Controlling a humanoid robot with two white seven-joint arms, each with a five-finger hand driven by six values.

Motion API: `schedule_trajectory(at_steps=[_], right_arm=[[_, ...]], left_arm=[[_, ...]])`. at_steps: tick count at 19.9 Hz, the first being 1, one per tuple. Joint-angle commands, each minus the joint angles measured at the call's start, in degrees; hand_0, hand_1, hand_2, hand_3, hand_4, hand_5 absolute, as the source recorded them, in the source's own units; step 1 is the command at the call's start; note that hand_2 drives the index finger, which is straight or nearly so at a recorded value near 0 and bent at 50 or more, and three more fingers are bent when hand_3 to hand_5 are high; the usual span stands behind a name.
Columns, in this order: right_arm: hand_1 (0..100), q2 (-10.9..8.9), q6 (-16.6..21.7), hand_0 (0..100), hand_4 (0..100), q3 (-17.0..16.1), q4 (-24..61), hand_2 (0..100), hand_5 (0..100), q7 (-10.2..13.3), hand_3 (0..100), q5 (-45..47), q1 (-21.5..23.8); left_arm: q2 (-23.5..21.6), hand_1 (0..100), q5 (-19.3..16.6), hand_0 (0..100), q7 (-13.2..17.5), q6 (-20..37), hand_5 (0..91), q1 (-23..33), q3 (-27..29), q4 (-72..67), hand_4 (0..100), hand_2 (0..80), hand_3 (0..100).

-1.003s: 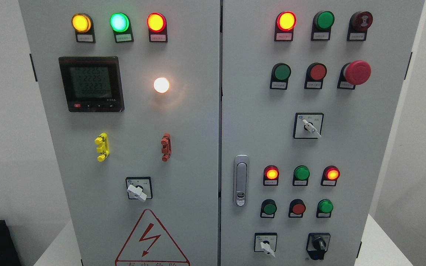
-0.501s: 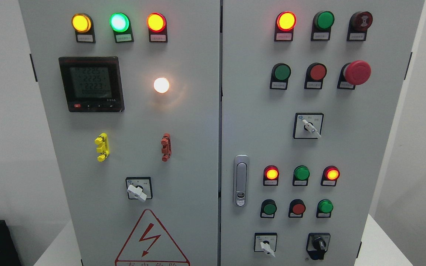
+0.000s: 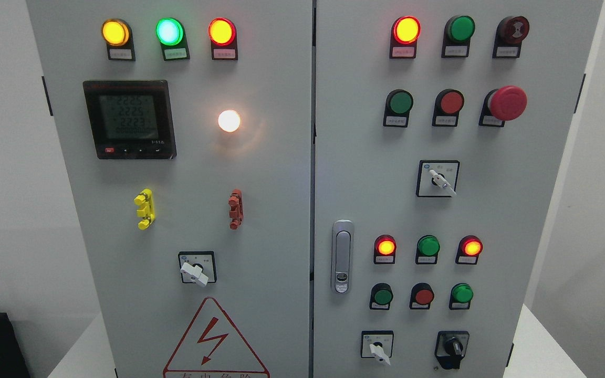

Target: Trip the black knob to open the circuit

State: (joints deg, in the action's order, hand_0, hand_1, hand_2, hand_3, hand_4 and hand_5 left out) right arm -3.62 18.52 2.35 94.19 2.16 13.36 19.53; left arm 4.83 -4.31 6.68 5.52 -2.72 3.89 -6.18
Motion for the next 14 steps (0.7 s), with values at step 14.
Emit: schedule_trajectory(at_steps=[14], right_arm=[[7,-3.06,-4.4,0,83,-0.5,5.7,0,72,-0.1,91,2.6,-7.8]], left_arm=[[0.0,39,0.0,12,0.0,0.0,0.0,0.0,0.0,1.4,0,0.0,0]])
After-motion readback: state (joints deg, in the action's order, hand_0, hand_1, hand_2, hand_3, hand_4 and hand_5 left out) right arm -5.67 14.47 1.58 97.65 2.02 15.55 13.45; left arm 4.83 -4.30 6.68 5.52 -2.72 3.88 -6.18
